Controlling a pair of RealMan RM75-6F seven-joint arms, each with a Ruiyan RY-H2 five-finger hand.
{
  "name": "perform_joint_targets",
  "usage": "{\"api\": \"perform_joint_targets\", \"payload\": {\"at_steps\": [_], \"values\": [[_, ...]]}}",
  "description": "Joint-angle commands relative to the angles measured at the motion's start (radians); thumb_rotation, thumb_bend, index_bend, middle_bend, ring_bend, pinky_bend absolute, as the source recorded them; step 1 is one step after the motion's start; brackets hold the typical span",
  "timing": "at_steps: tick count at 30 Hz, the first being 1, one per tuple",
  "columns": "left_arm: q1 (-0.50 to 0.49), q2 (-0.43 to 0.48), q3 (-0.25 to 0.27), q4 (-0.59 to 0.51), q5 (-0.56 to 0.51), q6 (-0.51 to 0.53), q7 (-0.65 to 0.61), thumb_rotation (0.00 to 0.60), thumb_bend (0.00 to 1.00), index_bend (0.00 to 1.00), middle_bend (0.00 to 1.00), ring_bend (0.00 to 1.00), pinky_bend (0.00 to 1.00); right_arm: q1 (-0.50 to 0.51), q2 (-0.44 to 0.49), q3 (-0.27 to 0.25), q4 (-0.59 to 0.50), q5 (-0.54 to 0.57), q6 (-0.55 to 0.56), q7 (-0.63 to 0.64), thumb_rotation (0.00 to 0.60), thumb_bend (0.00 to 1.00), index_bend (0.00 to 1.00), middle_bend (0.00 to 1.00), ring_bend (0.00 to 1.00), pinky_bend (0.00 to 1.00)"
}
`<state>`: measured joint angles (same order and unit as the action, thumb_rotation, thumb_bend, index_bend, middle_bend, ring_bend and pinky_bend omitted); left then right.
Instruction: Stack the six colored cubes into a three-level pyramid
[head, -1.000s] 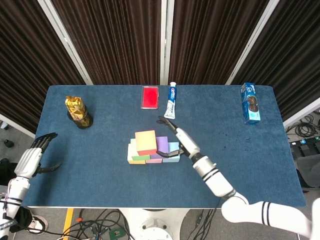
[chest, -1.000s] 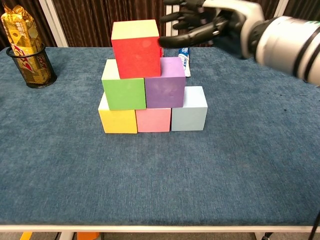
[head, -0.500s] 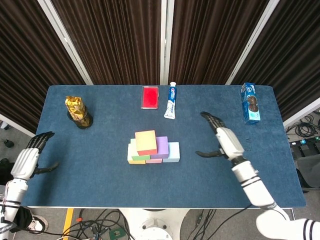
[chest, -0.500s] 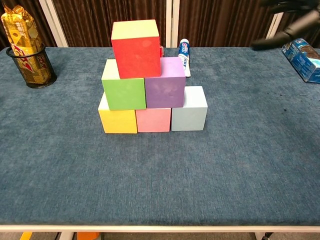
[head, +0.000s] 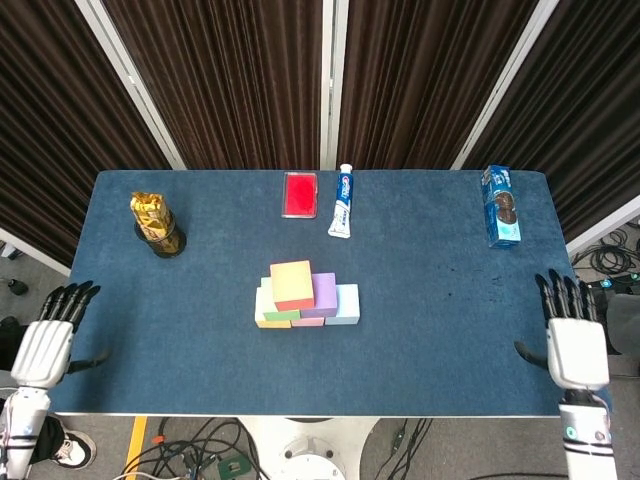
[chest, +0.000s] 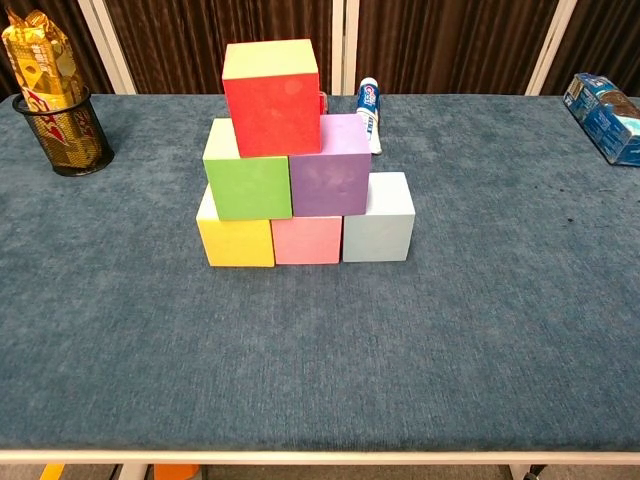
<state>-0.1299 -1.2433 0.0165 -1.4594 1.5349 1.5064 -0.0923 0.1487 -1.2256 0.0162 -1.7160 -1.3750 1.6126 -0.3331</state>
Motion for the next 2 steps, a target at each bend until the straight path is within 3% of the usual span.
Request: {"api": "perform_joint_targets", "payload": {"at_steps": [1, 2], "values": [[0.036, -0.011, 0.02, -0.011, 0.032, 0.05, 0.028, 0.6, 0.11, 0.09, 0.05, 0.0, 0.05, -0.049, -0.026, -0.026, 0.048, -0.034, 0.03, 0.063, 0.6, 0.01, 0.0, 0.0, 0.0, 0.0], [0.041, -0.012, 0.023, -0.009, 0.038, 0.058, 0.031, 0.6, 0.1, 0.09, 0.05, 0.0, 0.05, -0.054, -0.028, -0.028, 0.055, -0.04, 0.032, 0.069, 0.6, 0.01, 0.0, 0.0, 0.0, 0.0]]}}
